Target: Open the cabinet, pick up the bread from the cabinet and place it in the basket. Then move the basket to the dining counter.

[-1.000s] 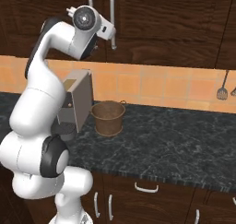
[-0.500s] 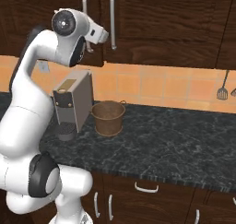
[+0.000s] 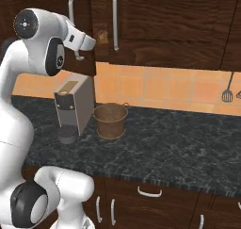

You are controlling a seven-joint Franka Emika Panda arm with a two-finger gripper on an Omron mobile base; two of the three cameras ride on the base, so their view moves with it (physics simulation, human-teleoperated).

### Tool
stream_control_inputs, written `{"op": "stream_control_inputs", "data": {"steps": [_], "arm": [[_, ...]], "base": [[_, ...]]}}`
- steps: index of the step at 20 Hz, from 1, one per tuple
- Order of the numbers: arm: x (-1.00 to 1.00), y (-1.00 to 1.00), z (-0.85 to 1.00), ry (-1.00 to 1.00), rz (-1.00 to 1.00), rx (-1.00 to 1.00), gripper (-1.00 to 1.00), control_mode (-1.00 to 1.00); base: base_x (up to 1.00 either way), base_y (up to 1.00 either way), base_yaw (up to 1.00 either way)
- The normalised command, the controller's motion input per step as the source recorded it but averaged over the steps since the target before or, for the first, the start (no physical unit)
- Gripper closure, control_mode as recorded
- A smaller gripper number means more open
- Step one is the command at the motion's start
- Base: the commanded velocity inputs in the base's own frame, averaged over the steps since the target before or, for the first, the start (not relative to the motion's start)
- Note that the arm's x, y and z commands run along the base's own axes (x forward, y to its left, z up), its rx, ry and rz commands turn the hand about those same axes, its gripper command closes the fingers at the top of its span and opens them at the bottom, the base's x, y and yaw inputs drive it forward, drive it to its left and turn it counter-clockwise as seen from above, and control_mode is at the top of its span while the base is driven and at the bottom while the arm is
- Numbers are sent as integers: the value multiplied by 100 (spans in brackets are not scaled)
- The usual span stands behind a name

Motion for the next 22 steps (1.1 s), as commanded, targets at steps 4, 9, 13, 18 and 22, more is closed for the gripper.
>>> {"op": "stream_control_inputs", "data": {"steps": [4,9,13,18,22], "arm": [[-100,0,27,10,-16,0,100,-100],[-100,16,10,12,-15,1,-100,-100],[-100,-6,1,13,-13,12,-100,-100],[-95,-70,9,5,6,16,-100,-100],[-99,-82,14,3,20,20,-100,-100]], "base": [[0,0,0],[0,0,0],[0,0,0],[0,0,0],[0,0,0]]}}
